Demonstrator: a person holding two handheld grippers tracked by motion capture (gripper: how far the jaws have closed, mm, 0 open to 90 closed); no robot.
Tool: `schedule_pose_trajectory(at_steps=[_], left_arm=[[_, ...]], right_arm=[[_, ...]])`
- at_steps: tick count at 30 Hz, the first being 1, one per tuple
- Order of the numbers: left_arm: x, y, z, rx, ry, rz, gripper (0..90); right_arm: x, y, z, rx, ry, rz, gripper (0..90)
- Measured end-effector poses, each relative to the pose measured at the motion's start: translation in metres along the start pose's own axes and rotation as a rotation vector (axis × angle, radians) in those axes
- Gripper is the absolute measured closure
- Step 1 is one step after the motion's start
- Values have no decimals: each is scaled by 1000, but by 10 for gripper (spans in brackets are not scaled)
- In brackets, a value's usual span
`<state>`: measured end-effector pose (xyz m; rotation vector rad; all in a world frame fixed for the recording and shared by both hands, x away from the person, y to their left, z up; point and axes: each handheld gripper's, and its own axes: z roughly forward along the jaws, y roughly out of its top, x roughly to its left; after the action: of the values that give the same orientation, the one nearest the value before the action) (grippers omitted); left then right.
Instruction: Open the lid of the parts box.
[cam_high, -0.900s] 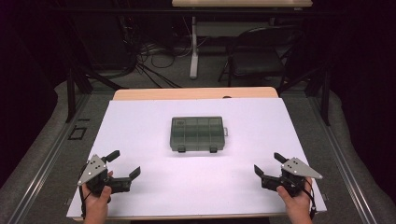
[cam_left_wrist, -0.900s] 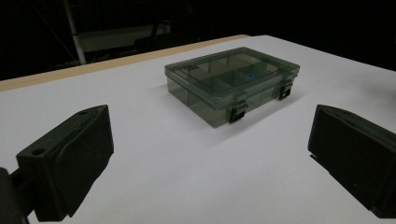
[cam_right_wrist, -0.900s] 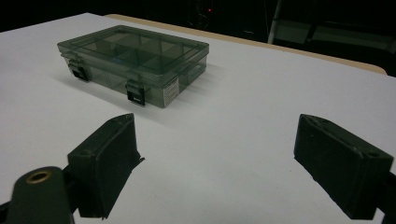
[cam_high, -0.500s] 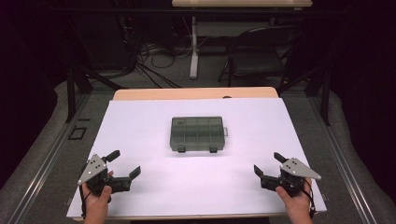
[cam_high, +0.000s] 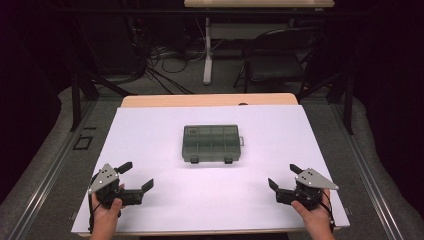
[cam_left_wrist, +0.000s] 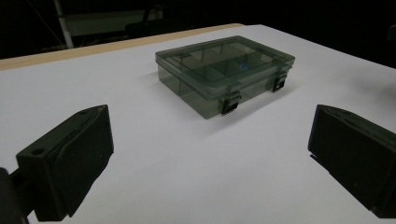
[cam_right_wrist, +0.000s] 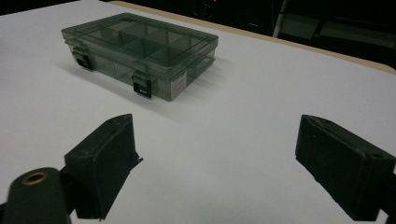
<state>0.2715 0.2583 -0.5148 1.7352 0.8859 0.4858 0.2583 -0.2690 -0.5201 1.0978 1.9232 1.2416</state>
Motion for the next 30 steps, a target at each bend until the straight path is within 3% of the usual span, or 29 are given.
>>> schedule_pose_trajectory(at_steps=[10,14,19,22,24,26,27,30], left_arm=[[-2,3,6,23,19,-14,3],[-3,9,8,28,35,-30,3],[-3,26,17,57,46,-43,16],[-2,34,21,80,57,-50,146],[-1,37,24,83,64,-60,180],[1,44,29,90,64,-79,221],[3,50,35,85,73,-86,283],[5,59,45,91,68,-87,339]], right_arm=[[2,3,2,17,-12,15,98],[3,6,3,-1,-5,19,100],[7,20,7,14,-6,2,203],[7,29,11,-2,6,6,286],[7,33,12,-2,9,4,308],[8,42,17,0,2,-11,343],[9,49,22,7,7,-22,373],[13,61,32,7,23,-46,404]])
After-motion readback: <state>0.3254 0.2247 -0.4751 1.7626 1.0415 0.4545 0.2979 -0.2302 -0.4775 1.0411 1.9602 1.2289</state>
